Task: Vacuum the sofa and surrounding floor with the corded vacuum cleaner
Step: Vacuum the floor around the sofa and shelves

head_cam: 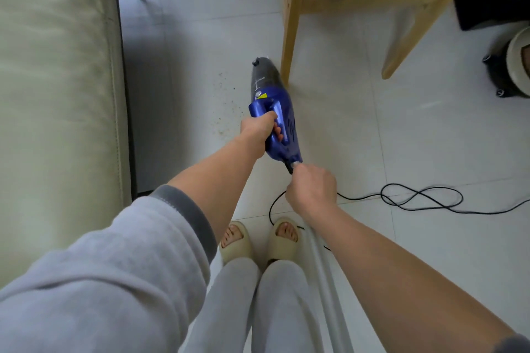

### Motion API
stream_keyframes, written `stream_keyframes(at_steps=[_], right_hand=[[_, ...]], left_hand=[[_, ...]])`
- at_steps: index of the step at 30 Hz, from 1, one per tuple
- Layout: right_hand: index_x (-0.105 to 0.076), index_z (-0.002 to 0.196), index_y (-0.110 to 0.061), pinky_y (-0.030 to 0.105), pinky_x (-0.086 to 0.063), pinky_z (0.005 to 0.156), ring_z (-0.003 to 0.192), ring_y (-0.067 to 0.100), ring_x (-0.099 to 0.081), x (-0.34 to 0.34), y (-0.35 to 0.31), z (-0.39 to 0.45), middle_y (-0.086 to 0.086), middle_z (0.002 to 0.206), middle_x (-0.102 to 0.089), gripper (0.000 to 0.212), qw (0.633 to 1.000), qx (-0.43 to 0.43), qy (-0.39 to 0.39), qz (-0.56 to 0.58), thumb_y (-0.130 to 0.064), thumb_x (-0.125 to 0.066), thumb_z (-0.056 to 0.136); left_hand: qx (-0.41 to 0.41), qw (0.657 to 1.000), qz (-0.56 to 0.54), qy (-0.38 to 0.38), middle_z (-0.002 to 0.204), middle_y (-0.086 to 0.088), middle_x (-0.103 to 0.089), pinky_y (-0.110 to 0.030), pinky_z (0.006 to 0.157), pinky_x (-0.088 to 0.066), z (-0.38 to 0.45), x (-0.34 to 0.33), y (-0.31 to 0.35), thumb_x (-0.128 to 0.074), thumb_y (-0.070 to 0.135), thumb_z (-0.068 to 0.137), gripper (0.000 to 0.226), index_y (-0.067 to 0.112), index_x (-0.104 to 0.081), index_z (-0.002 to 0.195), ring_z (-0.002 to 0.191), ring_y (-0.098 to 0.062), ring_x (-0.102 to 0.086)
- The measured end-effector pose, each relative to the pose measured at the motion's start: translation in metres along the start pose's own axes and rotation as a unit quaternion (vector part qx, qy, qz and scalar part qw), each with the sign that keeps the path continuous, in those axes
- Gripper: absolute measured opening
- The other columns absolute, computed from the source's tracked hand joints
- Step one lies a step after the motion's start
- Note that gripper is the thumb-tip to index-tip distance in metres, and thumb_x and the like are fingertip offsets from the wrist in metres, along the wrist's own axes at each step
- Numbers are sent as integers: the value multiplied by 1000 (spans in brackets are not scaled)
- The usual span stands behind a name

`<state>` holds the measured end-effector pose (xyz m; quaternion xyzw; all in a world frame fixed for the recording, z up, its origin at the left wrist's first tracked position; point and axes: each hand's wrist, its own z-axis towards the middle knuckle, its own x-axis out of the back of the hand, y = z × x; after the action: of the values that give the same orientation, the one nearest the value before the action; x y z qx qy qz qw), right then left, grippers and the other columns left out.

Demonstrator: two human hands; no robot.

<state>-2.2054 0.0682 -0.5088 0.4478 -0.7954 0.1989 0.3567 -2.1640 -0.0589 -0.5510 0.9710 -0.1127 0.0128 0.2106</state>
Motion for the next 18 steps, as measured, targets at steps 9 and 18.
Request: stream_keyframes(at_steps=[9, 18], right_hand=[[-58, 82, -18, 25, -37, 55, 74, 22, -58, -3, -3, -3, -3, 68, -55, 7, 964, -108, -114, 217, -23, -62, 78], [-58, 100, -9, 29, -48, 58, 73, 24, -63, -13, -36, -12, 5, 83, -64, 21, 959, -70, -132, 241, -14, -58, 79]], left_hand=[[-16, 997, -37, 72, 37, 2, -46, -22, 48, -43, -6, 29, -19, -54, 9, 83, 14, 9, -50, 70, 34, -13, -43], [5, 991, -96, 90, 42, 2, -48, -15, 39, -41, -8, 71, -26, -56, 6, 86, 17, 9, -52, 69, 32, -9, -44]])
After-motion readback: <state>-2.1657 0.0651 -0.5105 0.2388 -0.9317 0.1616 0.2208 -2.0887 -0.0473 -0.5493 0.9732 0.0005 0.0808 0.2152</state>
